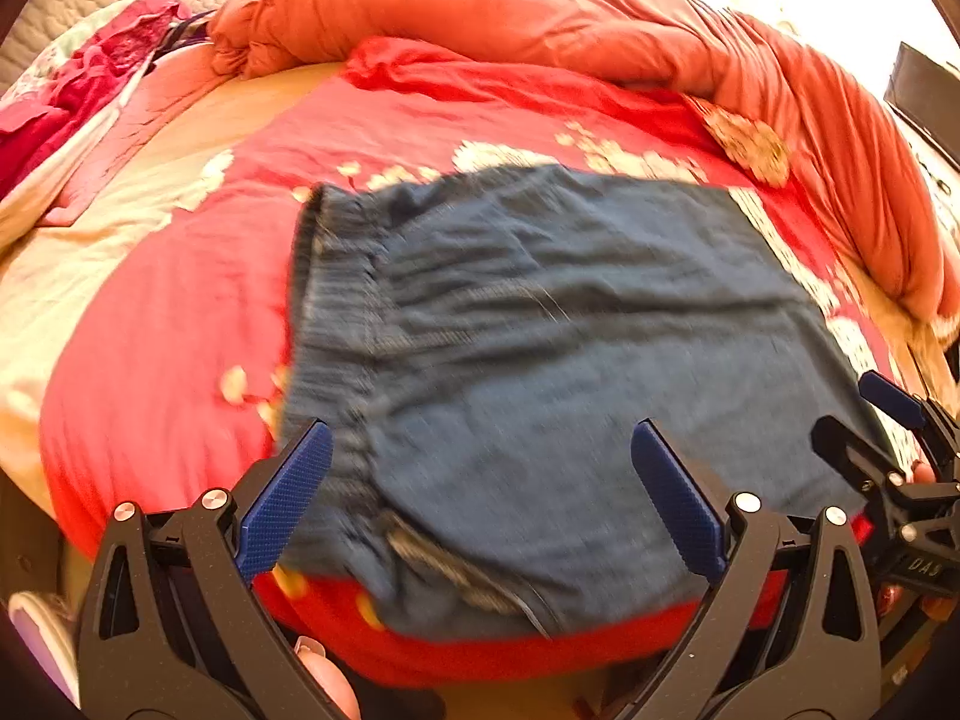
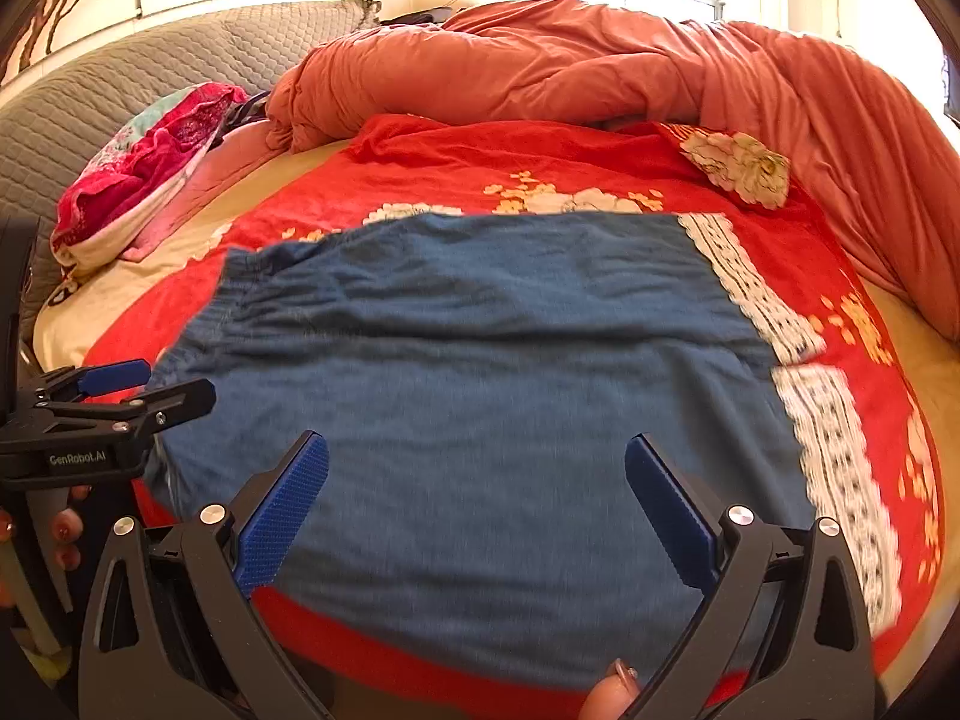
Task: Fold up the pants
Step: 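Grasp the denim pants edge with the left tool while the right tool grasps the opposite edge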
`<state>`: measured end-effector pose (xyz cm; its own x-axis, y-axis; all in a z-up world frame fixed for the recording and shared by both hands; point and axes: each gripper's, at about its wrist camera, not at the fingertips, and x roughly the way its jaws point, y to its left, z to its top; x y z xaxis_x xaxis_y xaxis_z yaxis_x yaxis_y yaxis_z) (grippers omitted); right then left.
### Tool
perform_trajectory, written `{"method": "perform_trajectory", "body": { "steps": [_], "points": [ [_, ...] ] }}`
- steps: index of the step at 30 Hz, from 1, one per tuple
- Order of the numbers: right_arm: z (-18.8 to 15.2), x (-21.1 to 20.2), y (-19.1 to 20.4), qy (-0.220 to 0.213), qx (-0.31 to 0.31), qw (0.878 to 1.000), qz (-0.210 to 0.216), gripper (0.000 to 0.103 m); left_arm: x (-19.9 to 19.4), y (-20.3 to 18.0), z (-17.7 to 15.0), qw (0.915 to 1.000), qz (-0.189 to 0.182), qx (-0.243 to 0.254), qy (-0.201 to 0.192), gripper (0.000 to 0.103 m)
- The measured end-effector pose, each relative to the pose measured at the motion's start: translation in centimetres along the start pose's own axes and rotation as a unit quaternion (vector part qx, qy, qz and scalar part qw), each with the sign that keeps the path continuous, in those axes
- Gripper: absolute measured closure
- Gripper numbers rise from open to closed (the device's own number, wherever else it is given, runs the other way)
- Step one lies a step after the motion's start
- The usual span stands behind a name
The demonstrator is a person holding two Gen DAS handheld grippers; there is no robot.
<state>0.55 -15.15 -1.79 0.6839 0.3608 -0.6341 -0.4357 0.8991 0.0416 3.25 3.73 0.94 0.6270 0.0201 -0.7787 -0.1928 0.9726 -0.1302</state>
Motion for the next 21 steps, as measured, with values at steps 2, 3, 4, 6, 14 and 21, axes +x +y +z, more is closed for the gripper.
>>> {"method": "perform_trajectory", "body": {
  "steps": [2,3,4,6,14,21],
  "points": [
    [1.4,0.7,-0.3,0.004,0.007,1.0,0.008,0.004,0.2,0.9,0.8,0.9999,0.01,-0.003,-0.002,0.009],
    [2.0,1.0,-0.4,0.005,0.004,1.0,0.011,0.004,0.4,1.3,1.3,0.9999,0.013,-0.005,-0.004,0.009],
    [2.7,1.4,-0.4,0.006,0.004,1.0,0.016,0.004,0.6,1.8,1.8,0.9998,0.016,-0.008,-0.004,0.009],
    [4.1,2.5,-0.5,0.015,0.003,1.0,0.028,0.004,1.2,2.8,3.0,0.9997,0.02,-0.012,-0.003,0.009],
    [8.7,7.2,0.0,0.044,-0.033,0.997,0.047,0.004,4.8,6.6,7.4,0.9976,0.065,-0.017,0.016,0.009],
    [12.7,12.1,0.7,0.074,-0.095,0.991,0.051,0.004,8.9,8.5,9.8,0.9984,0.048,0.004,0.031,0.009]
  ]
}}
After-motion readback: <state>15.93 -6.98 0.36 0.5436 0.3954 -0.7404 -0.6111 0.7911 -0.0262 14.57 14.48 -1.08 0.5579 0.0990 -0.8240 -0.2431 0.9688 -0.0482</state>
